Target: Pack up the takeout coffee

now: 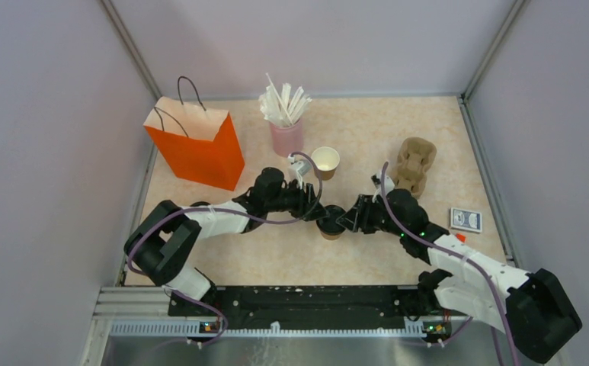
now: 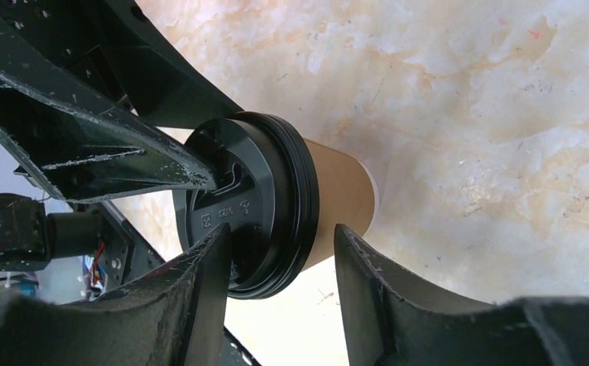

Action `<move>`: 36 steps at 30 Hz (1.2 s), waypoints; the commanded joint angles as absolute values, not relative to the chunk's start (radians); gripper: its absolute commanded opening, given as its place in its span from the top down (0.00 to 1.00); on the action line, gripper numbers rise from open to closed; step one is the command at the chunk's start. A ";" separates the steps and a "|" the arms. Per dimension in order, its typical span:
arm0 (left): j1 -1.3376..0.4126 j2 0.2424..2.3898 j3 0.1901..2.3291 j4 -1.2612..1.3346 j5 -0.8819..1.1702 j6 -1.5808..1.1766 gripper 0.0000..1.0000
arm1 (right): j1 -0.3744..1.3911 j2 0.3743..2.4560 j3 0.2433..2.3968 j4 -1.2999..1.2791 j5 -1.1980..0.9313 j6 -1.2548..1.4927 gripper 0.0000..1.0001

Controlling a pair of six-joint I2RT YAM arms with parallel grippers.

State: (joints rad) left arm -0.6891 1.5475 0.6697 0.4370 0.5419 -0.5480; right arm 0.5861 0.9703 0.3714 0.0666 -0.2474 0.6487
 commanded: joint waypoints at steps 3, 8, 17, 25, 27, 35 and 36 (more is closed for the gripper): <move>-0.692 1.580 0.666 0.376 0.501 -0.499 0.49 | 0.563 0.973 0.247 -0.032 -0.177 0.646 0.54; -0.692 1.583 0.670 0.364 0.495 -0.497 0.50 | 0.562 0.976 0.200 0.027 -0.185 0.670 0.59; -0.693 1.596 0.682 0.341 0.485 -0.491 0.52 | 0.552 0.980 0.147 0.081 -0.189 0.678 0.67; -0.696 1.592 0.702 0.294 0.458 -0.481 0.52 | 0.538 0.918 0.307 0.013 -0.263 0.638 0.55; -0.696 1.596 0.707 0.288 0.458 -0.479 0.52 | 0.526 0.918 0.378 -0.042 -0.273 0.596 0.53; -0.701 1.607 0.719 0.280 0.456 -0.475 0.52 | 0.399 0.919 0.477 -0.077 -0.491 0.510 0.50; -0.701 1.608 0.721 0.279 0.456 -0.473 0.52 | 0.378 0.918 0.481 -0.075 -0.514 0.511 0.50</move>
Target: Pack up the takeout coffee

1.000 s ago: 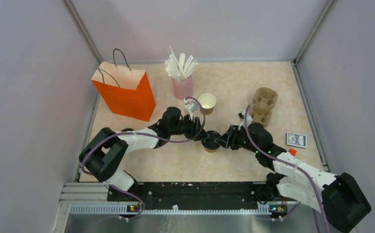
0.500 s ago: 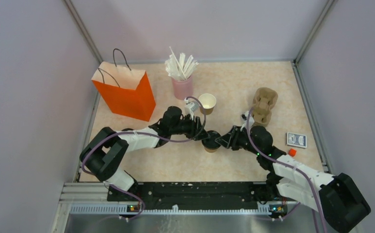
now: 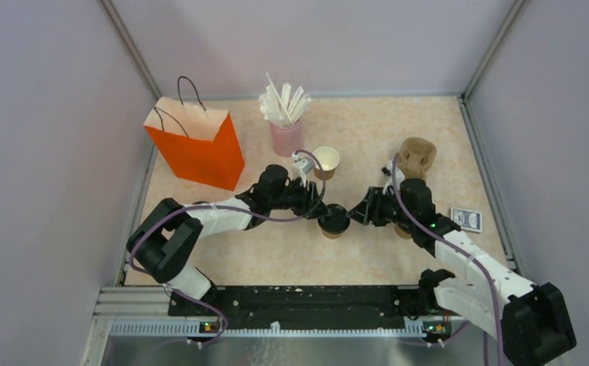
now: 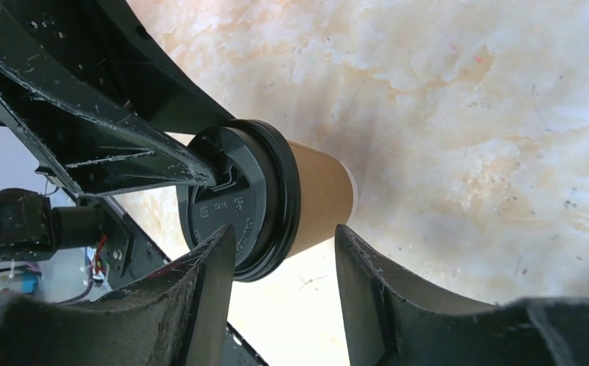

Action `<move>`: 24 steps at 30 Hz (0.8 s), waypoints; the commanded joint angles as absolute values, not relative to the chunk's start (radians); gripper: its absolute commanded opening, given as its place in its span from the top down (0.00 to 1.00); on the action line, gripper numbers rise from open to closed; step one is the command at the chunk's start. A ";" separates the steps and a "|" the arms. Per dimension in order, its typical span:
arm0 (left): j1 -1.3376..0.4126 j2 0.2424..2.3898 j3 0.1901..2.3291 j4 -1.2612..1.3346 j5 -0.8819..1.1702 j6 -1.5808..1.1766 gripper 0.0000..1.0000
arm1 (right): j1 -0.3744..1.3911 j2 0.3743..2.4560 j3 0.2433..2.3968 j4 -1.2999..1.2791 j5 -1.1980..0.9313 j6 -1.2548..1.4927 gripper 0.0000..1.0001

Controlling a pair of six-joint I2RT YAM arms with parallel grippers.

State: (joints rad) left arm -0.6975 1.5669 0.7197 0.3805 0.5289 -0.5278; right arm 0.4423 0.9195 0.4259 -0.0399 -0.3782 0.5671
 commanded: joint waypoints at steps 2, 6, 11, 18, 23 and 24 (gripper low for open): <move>-0.701 1.611 0.728 0.275 0.456 -0.470 0.52 | 0.346 0.922 0.487 -0.051 -0.568 0.513 0.50; -0.704 1.621 0.737 0.273 0.462 -0.472 0.52 | 0.337 0.984 0.515 -0.033 -0.660 0.495 0.50; -0.708 1.621 0.739 0.271 0.461 -0.473 0.53 | 0.336 1.041 0.510 0.025 -0.751 0.493 0.54; -0.709 1.619 0.739 0.265 0.457 -0.474 0.53 | 0.337 1.111 0.463 0.056 -0.793 0.483 0.56; -0.713 1.621 0.738 0.260 0.450 -0.475 0.54 | 0.337 1.183 0.422 0.126 -0.831 0.495 0.57; -0.714 1.621 0.737 0.260 0.450 -0.475 0.54 | 0.336 1.197 0.412 0.143 -0.836 0.501 0.57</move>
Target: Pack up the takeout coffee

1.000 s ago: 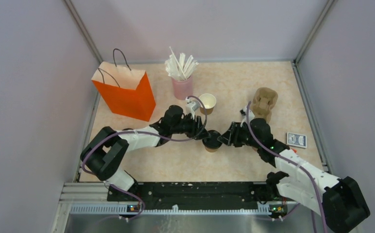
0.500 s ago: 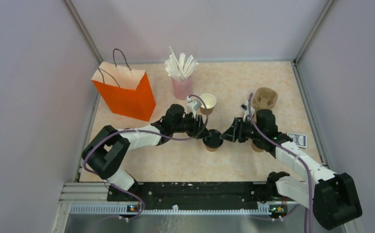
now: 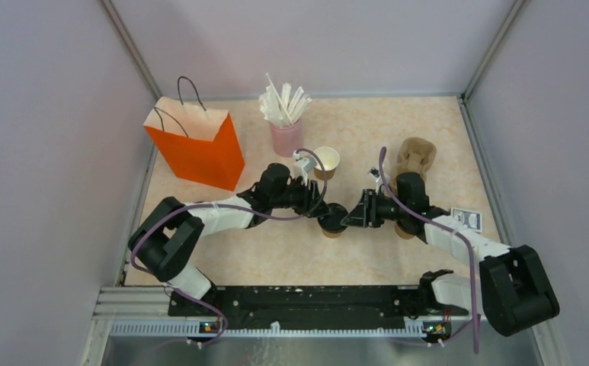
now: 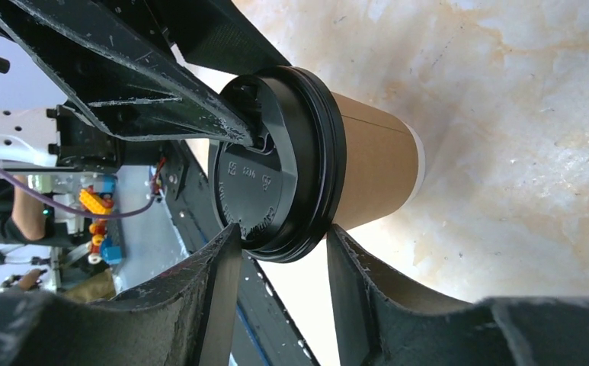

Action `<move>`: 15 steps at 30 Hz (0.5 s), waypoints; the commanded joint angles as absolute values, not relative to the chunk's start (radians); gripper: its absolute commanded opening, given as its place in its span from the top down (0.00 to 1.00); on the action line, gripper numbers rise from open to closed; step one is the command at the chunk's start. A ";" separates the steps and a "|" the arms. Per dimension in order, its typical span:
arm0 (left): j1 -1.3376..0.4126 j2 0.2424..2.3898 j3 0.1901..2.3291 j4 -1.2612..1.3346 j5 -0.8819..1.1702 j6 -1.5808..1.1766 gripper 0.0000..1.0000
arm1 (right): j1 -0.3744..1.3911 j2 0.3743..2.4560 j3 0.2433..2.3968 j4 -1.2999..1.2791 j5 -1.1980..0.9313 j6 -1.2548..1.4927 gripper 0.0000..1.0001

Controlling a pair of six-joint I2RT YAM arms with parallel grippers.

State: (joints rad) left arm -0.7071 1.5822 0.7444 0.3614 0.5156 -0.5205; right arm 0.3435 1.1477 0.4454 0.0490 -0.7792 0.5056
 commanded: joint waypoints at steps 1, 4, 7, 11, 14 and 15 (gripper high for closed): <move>-0.713 1.623 0.737 0.258 0.449 -0.476 0.54 | 0.337 1.218 0.407 0.151 -0.830 0.505 0.58; -0.715 1.626 0.737 0.257 0.442 -0.474 0.54 | 0.336 1.248 0.392 0.145 -0.784 0.504 0.60; -0.714 1.629 0.735 0.251 0.434 -0.470 0.54 | 0.337 1.262 0.359 0.165 -0.739 0.527 0.62; -0.714 1.629 0.740 0.238 0.425 -0.460 0.54 | 0.337 1.282 0.320 0.184 -0.728 0.529 0.62; -0.714 1.630 0.748 0.228 0.420 -0.456 0.55 | 0.337 1.303 0.316 0.160 -0.711 0.508 0.63; -0.713 1.633 0.752 0.227 0.421 -0.456 0.55 | 0.337 1.310 0.315 0.155 -0.705 0.504 0.63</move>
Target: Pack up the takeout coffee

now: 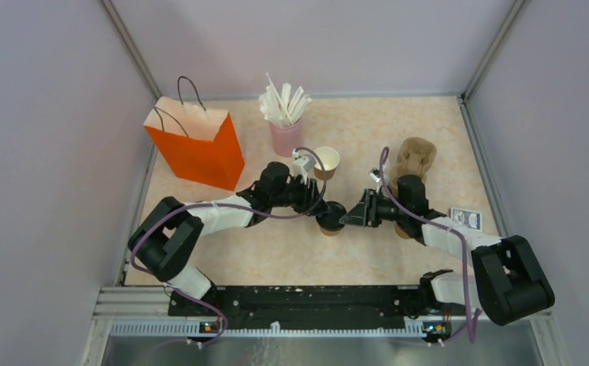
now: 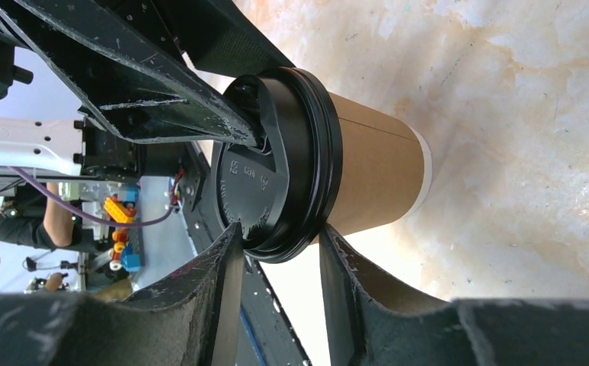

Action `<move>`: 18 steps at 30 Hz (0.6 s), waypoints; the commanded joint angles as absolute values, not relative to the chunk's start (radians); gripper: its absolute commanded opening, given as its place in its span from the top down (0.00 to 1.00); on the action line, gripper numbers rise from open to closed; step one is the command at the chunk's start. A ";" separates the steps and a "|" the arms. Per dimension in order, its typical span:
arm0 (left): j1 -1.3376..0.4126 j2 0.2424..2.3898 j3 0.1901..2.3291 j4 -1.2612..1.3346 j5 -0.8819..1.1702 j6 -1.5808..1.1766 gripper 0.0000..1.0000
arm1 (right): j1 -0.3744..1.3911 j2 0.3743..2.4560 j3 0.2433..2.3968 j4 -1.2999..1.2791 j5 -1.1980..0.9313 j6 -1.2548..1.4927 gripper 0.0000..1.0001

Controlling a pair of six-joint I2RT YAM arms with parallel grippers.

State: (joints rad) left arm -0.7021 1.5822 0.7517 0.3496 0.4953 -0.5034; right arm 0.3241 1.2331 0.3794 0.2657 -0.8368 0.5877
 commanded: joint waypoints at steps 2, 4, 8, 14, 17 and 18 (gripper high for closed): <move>-0.714 1.637 0.756 0.227 0.423 -0.456 0.55 | 0.337 1.318 0.307 0.149 -0.689 0.497 0.63; -0.715 1.643 0.758 0.227 0.423 -0.456 0.55 | 0.337 1.319 0.291 0.148 -0.668 0.498 0.64; -0.714 1.652 0.761 0.221 0.419 -0.455 0.55 | 0.338 1.326 0.266 0.163 -0.634 0.509 0.64; -0.714 1.663 0.763 0.215 0.418 -0.449 0.55 | 0.384 1.359 0.258 0.172 -0.578 0.526 0.65; -0.714 1.670 0.763 0.213 0.418 -0.453 0.56 | 0.385 1.345 0.261 0.162 -0.563 0.526 0.66; -0.713 1.669 0.762 0.212 0.418 -0.456 0.56 | 0.385 1.330 0.266 0.158 -0.563 0.524 0.65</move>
